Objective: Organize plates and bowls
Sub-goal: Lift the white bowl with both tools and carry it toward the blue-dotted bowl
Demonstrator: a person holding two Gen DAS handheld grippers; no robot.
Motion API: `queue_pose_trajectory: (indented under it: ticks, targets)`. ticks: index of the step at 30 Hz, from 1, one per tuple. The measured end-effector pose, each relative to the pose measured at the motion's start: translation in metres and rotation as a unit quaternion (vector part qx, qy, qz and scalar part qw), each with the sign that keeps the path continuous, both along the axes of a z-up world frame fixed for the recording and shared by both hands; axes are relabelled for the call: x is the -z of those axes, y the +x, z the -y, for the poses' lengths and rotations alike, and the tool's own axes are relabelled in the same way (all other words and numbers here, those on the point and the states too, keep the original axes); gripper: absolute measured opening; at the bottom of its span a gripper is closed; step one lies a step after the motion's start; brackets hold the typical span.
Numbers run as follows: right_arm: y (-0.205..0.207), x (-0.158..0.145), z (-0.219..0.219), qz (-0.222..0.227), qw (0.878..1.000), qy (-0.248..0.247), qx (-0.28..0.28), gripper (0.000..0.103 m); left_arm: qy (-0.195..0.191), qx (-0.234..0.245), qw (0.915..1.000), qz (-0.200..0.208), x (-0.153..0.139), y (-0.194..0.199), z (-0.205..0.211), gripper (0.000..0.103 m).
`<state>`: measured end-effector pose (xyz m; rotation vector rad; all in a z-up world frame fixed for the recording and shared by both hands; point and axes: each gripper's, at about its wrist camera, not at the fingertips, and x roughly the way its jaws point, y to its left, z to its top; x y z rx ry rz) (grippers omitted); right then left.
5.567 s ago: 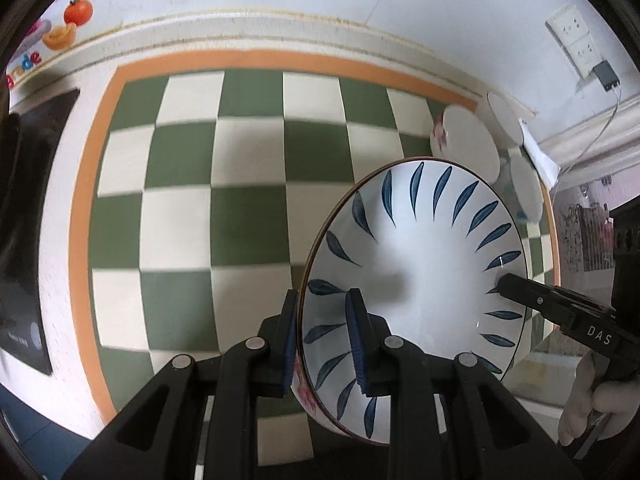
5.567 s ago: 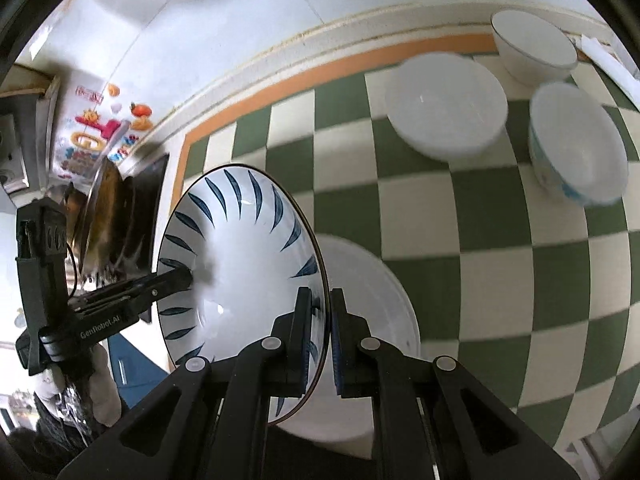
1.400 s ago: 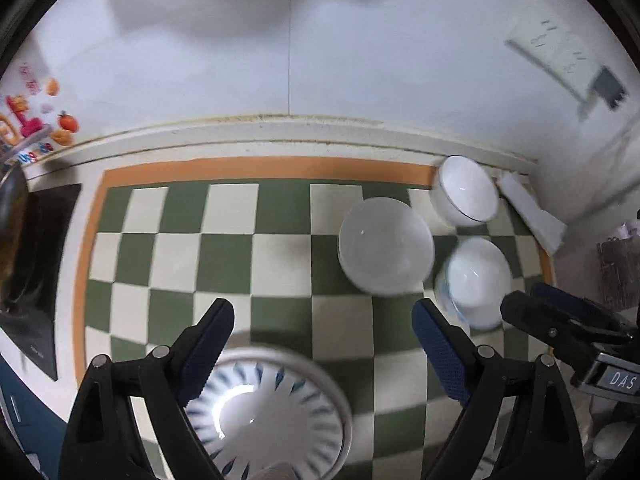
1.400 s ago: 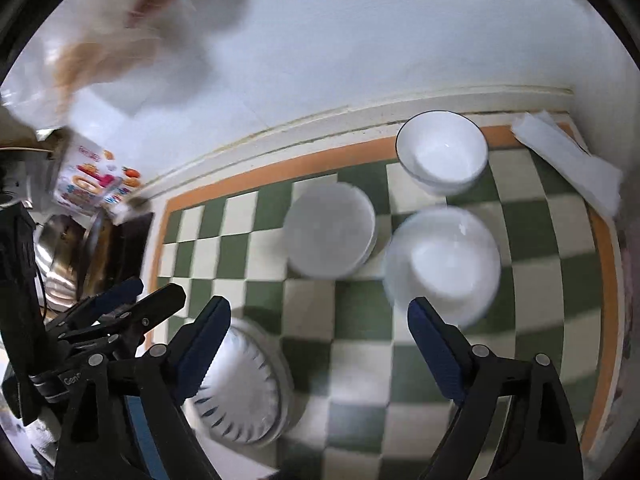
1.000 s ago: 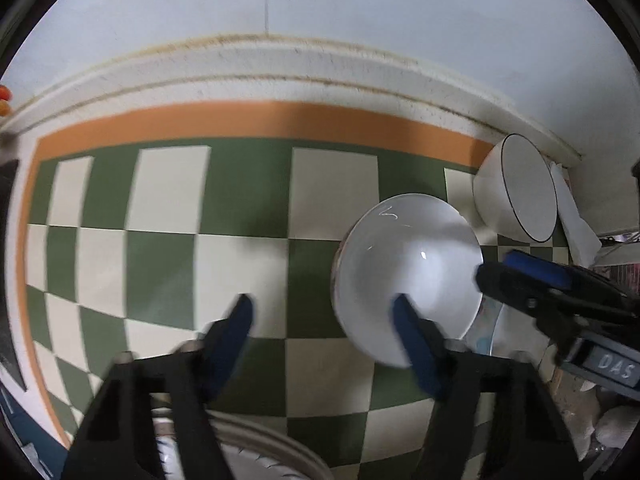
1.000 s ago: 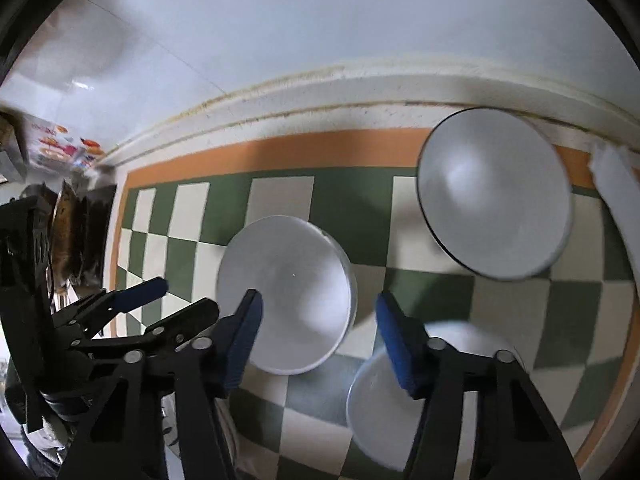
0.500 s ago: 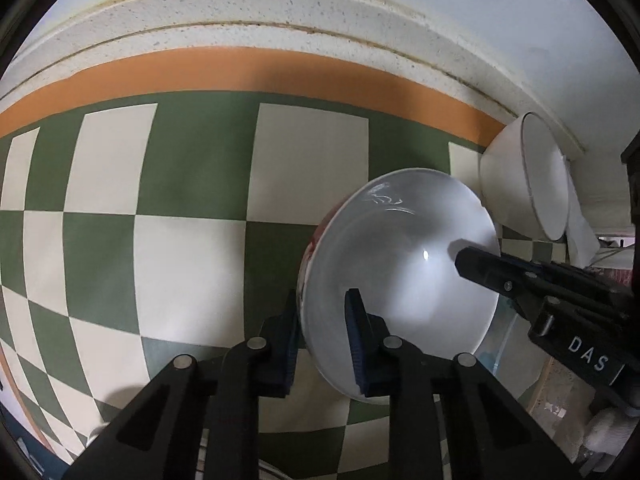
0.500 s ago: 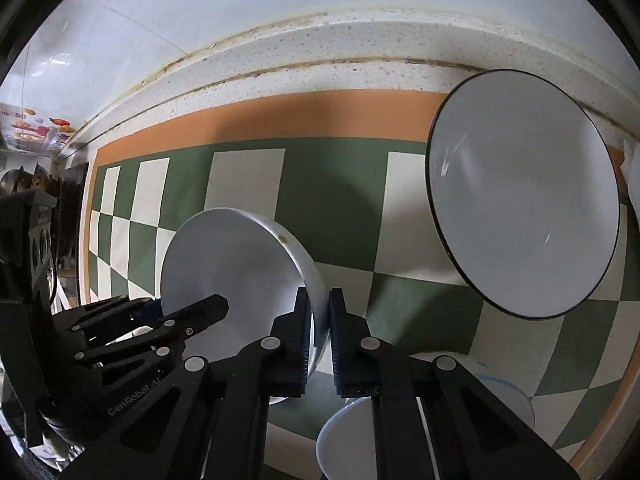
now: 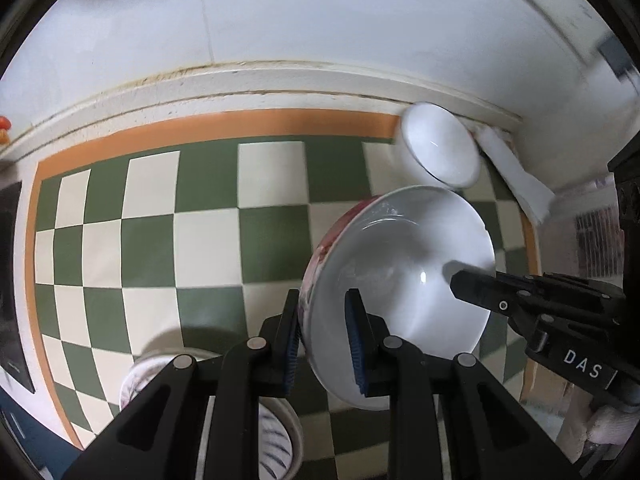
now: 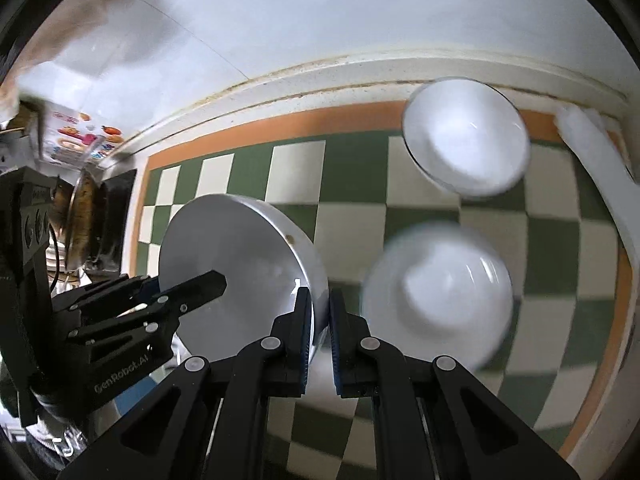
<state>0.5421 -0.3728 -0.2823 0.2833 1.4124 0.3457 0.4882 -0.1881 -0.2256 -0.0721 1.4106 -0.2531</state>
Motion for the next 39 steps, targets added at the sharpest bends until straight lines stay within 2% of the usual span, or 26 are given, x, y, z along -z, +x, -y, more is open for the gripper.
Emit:
queue_pose_trajectory:
  ticks: [4,9,16,23,28,35,36,39]
  targets:
    - [-0.039,-0.008,0.019,-0.002,1.000,0.003,0.014,0.010,-0.006,0.021,0.9998,-0.002,-0.002,-0.019,0.020,0.019]
    - [-0.084,0.001,0.042,-0.012,0.999,-0.003,0.035,0.010,-0.004,0.049,0.9987,-0.017,0.009,-0.049,0.042,0.019]
    - [-0.114,0.047,0.061,-0.048,0.997,0.001,0.057,0.010,0.014,0.074,0.9955,-0.056,0.052,-0.073,0.064,0.019]
    - [-0.124,0.093,0.071,-0.085,0.994,0.000,0.073,0.010,0.036,0.091,0.9907,-0.095,0.096,-0.075,0.080,0.019]
    - [-0.127,0.111,0.073,-0.101,0.992,-0.002,0.076,0.010,0.046,0.096,0.9883,-0.109,0.110,-0.074,0.086,0.019]
    - [-0.118,0.113,0.074,-0.117,0.990,0.015,0.078,0.013,0.050,0.099,0.9862,-0.123,0.112,-0.069,0.090,0.019]
    - [-0.118,0.110,0.076,-0.118,0.990,0.019,0.078,0.013,0.048,0.096,0.9867,-0.122,0.106,-0.068,0.088,0.019]
    - [-0.114,0.089,0.092,-0.105,0.990,0.034,0.087,0.014,0.048,0.082,0.9922,-0.081,0.073,-0.062,0.078,0.020]
